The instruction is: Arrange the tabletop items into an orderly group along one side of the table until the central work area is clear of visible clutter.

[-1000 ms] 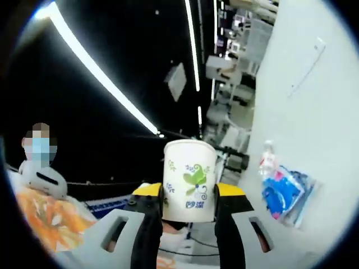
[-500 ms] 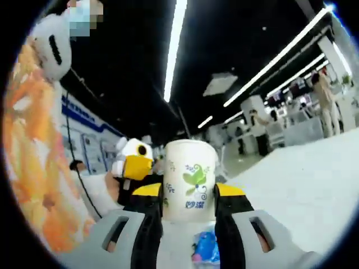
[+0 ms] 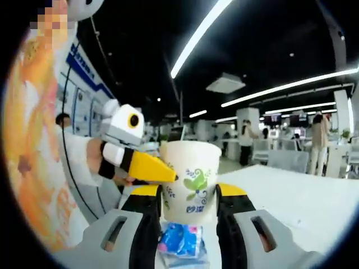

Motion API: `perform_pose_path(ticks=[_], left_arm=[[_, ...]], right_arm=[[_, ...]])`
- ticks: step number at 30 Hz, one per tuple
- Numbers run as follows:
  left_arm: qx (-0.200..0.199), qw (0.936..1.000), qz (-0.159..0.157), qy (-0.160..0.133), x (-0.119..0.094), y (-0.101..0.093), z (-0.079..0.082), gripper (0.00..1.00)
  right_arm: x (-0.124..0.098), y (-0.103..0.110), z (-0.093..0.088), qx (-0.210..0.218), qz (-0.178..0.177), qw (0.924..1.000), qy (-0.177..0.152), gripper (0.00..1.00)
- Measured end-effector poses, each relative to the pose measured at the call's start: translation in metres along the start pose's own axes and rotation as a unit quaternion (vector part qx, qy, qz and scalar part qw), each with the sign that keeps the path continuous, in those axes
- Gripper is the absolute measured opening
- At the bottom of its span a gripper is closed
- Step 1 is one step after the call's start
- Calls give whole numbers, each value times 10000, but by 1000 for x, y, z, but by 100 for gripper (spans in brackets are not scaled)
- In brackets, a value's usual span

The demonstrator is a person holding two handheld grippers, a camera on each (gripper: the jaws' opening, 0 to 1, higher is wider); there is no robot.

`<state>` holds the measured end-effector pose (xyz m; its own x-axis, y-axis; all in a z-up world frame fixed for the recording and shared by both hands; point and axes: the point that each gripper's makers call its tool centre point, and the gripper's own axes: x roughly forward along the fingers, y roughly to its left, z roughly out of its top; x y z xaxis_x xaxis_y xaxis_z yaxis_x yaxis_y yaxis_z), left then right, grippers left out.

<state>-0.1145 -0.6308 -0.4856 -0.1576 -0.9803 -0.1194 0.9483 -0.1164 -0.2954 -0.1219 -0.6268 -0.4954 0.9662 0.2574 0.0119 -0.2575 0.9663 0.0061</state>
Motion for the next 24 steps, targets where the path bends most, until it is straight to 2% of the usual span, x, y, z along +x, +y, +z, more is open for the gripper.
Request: perform_pose_path(ticks=[5,8,12,14,17,22,24], left_arm=[[192,9998,75,-29,3,6,-1,39],[428,9989,196,10,5,17,-4,39],[509,9983,279,-14,7,28,-3,39],[734,9966,368,-8,9,37,-2,39],[1051,9928,551,131,13,56,-7,39],[1279,9883,801,227,21,91,-18,39],[1326,9864,914,338,24,108,-28,39]], right_arm=[[0,-4,-6,157,-45,9998,151,36],[-1,-6,-13,267,-59,9993,266,36],[-3,-8,-21,431,-135,9983,381,38],[-3,-9,-26,538,-156,9973,477,40],[-6,-10,-34,666,-208,9959,581,40],[-12,-9,-42,845,-313,9940,627,40],[-14,-9,-46,896,-354,9931,664,40]])
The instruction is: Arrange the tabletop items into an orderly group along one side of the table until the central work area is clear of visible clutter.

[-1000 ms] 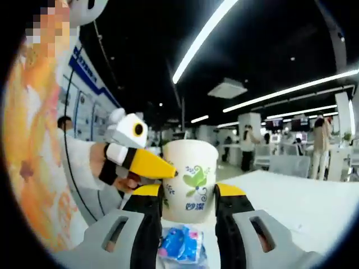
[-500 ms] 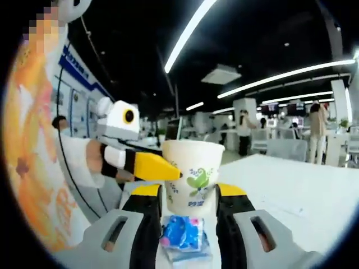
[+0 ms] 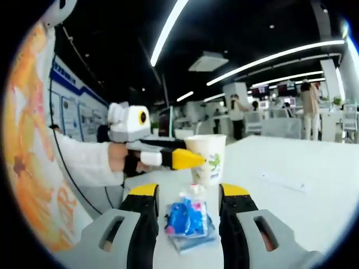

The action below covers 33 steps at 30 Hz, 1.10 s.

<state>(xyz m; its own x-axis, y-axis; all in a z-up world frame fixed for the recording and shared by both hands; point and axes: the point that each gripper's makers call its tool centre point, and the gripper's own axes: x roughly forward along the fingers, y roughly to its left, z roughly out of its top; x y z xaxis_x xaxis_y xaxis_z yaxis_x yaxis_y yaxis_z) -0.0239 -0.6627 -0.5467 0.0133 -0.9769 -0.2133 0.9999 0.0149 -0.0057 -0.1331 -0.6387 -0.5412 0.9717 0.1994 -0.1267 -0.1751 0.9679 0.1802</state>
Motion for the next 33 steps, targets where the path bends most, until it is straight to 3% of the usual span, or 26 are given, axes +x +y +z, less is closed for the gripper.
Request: perform_pose_path(ticks=[4,10,13,18,21,33], left_arm=[[-68,9996,166,202,12,22,-25,39],[-289,9983,427,263,23,48,-50,39],[-478,9973,488,280,28,57,-61,39],[-441,9965,570,423,39,72,-83,39],[-670,9939,693,531,45,83,-96,39],[-741,9907,878,730,65,109,-116,39]], right_arm=[[-3,-3,-7,121,-67,9999,101,40],[-1,-3,-20,318,-82,9991,260,40],[3,-1,-26,349,-48,9986,388,40],[9,-1,-36,446,-16,9974,570,38],[11,-2,-41,472,0,9966,670,37],[11,-20,-53,644,-168,9943,827,36]])
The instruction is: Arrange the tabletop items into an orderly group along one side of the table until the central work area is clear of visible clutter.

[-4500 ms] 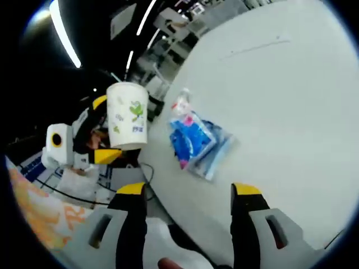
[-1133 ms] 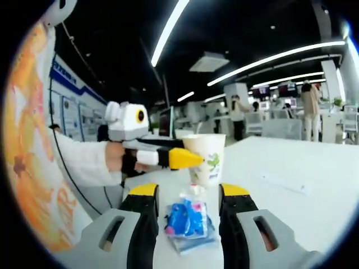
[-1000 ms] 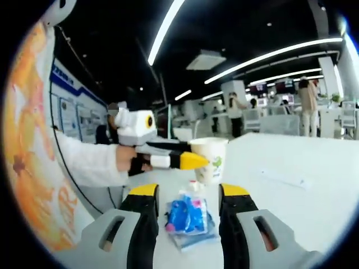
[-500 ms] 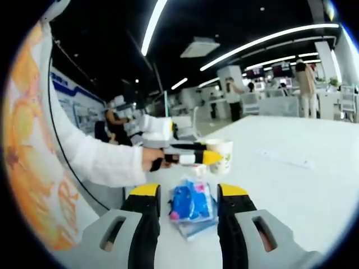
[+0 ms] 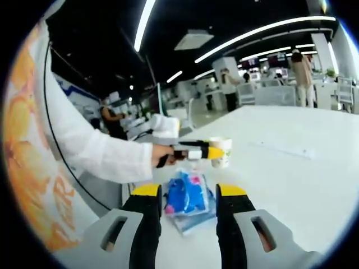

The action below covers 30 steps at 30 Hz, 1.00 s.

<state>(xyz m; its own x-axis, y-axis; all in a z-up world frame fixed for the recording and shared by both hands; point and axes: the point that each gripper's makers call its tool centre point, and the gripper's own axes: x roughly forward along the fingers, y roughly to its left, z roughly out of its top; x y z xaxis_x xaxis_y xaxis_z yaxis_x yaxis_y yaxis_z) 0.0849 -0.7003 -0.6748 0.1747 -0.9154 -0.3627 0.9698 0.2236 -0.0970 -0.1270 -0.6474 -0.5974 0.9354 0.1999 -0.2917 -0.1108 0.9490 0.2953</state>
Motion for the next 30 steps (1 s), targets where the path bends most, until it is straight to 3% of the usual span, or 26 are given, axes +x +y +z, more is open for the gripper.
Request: perform_pose_path(ticks=[10,25,30], left_arm=[[-71,9998,90,180,12,7,-18,39],[-59,9993,118,337,7,6,-37,39],[366,9970,56,680,4,2,-50,38]], right_arm=[[0,-6,-5,66,-58,9999,66,36],[-2,-7,-5,87,-84,9999,27,36],[-3,-8,-4,96,-94,9999,13,36]])
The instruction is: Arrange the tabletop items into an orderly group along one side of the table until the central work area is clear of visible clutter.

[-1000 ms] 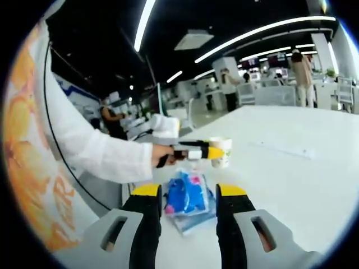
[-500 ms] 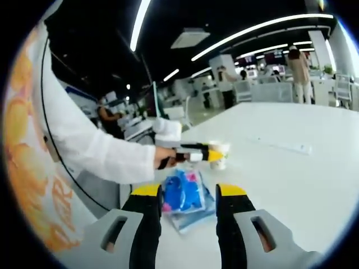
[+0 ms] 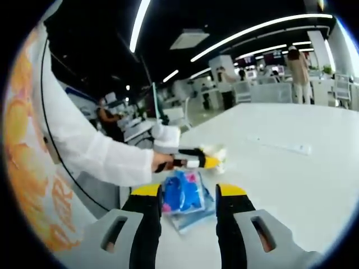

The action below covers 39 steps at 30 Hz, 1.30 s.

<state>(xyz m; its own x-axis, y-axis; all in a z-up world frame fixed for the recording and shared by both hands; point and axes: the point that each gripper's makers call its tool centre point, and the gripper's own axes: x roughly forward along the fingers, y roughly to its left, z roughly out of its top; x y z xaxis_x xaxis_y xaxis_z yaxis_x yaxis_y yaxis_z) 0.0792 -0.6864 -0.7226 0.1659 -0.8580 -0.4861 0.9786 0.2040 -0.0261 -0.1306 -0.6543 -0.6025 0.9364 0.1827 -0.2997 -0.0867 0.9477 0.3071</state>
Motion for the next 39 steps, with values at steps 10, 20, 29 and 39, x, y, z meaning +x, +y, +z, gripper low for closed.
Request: perform_pose_path(ticks=[10,20,29,39], left_arm=[[113,9998,-14,168,-1,-2,-1,38],[-279,9983,86,509,-1,3,-12,35],[-600,9971,336,334,-10,13,-3,63],[-1056,9918,631,340,-32,32,-1,87]], right_arm=[[0,1,-1,48,26,10000,7,36],[-3,-1,-2,171,-14,9999,-6,36],[-1,2,-2,274,42,9996,-19,36],[-1,11,-1,225,111,9997,-14,37]])
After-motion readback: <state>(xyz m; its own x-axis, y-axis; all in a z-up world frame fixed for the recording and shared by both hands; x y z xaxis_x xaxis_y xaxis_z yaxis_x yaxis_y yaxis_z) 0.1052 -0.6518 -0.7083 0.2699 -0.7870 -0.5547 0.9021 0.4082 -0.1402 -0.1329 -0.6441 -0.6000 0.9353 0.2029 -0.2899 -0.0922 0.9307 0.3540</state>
